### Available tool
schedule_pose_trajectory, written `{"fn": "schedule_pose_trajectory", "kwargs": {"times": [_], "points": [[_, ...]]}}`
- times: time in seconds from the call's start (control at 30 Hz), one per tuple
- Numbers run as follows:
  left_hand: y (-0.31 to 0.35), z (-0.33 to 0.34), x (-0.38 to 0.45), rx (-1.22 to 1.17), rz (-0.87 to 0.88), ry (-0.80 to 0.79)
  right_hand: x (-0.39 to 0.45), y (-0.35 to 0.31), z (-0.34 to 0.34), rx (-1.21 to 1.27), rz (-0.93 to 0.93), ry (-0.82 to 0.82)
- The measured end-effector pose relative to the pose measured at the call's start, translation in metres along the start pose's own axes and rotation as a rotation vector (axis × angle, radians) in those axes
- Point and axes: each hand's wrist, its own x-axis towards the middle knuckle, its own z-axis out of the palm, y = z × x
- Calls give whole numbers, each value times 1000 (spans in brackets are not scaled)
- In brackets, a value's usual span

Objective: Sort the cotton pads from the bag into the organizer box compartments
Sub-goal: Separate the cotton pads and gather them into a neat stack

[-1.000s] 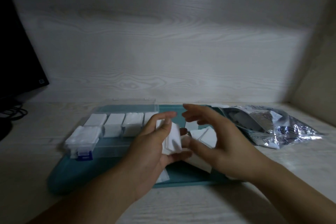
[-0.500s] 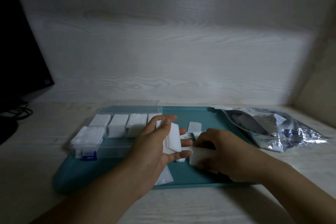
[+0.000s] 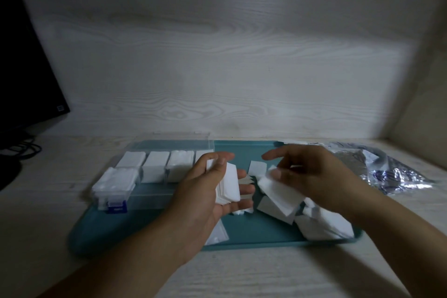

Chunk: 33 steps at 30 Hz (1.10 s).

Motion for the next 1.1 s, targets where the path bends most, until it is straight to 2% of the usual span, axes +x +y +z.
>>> {"fn": "schedule_pose_trajectory", "kwargs": {"times": [0.17, 0.3, 0.43, 0.53, 0.63, 0.73, 0.8, 0.9, 1.1], "points": [[-2, 1, -3, 14, -17, -22, -2, -8, 11, 438, 16, 93], [-5, 3, -5, 17, -51, -79, -1, -4, 29, 491, 61, 199], [-6, 5, -7, -21, -77, -123, -4, -5, 39, 497, 79, 221], [-6, 6, -6, -18, -71, -121, -5, -5, 40, 429, 85, 252], [-5, 6, -4, -30, -72, -109, -5, -2, 41, 208, 28, 259], [-4, 5, -4, -49, -82, -93, -10, 1, 41, -13, -132, 236], [-3, 6, -5, -90, -103, -90, -15, -1, 38, -92, -266, 153], [-2, 6, -5, -133, -124, -69, -18, -3, 36, -174, -338, -3], [-7, 2, 0, -143, -114, -89, -16, -1, 36, -179, -350, -19]]}}
